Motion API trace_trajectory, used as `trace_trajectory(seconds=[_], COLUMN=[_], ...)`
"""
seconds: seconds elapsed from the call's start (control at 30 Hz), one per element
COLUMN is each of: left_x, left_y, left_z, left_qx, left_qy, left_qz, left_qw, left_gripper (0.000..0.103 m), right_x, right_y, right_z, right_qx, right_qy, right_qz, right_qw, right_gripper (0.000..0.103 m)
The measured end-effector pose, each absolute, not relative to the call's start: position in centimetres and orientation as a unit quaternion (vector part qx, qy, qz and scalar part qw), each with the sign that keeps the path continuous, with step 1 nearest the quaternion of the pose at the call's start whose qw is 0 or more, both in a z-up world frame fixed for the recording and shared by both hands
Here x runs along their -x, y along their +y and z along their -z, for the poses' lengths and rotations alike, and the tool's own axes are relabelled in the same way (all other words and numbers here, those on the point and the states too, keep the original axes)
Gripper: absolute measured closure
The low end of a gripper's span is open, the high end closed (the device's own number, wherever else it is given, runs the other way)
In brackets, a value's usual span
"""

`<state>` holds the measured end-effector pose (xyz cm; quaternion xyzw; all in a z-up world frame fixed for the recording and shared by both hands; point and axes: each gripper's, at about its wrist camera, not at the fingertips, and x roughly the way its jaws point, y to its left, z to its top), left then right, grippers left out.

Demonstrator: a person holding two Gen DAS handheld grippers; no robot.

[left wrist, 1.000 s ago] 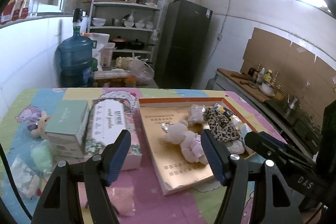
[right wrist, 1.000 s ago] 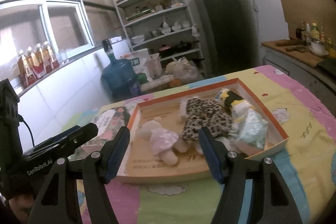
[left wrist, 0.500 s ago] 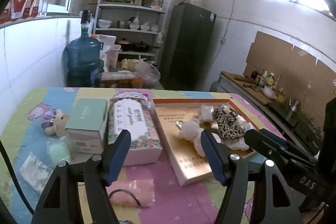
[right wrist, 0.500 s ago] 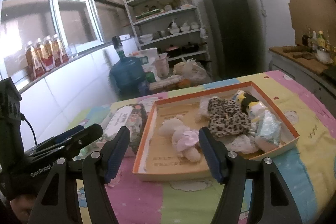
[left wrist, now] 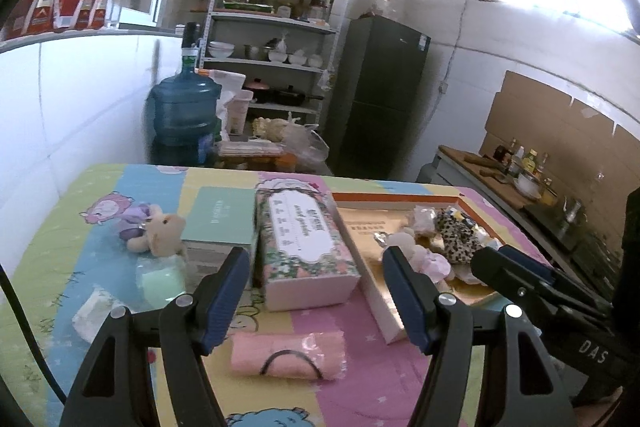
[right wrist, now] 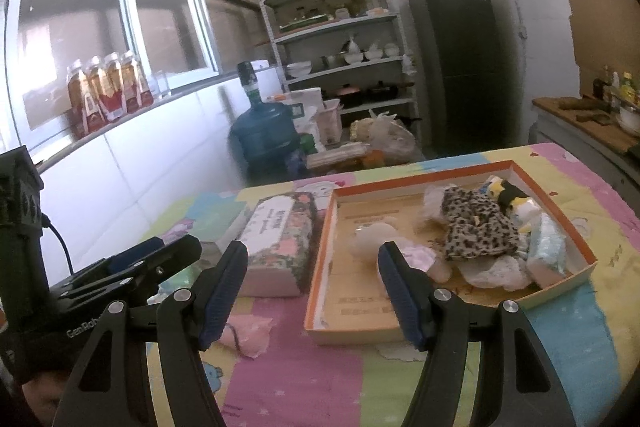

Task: Organize soft objects
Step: 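Withdraw both tools from the box back toward the pile, then grasp the pink plastic-wrapped roll with the right tool while the left tool grasps the white floral diaper pack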

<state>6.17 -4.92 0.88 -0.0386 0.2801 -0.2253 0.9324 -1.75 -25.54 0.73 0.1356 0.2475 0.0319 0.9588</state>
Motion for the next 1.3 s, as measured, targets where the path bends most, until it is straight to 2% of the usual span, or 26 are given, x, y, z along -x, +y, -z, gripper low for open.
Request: trace_trajectory(seconds=[0.77,1.3], left_x=[-6.0,-6.0], left_y=[4.3,9.4], left_z=[0.6,4.2], left_qx=[0.062,0.061], left_qy=[0.272,0.306], left_qz=[0.136,0.073], left_qw=[0.951,0.947], left_gripper=[0.034,0.034], right_x=[0.7,-1.4], right_y=[-20.1,-17.1], right_z=[-0.1,2.7], right_qx=[-0.108,-0.096], right_qy=[0.258,0.296], right_qz=[-0.083,-0.139], right_qw=[0.957,0.94], right_gripper=[0.033,0.033])
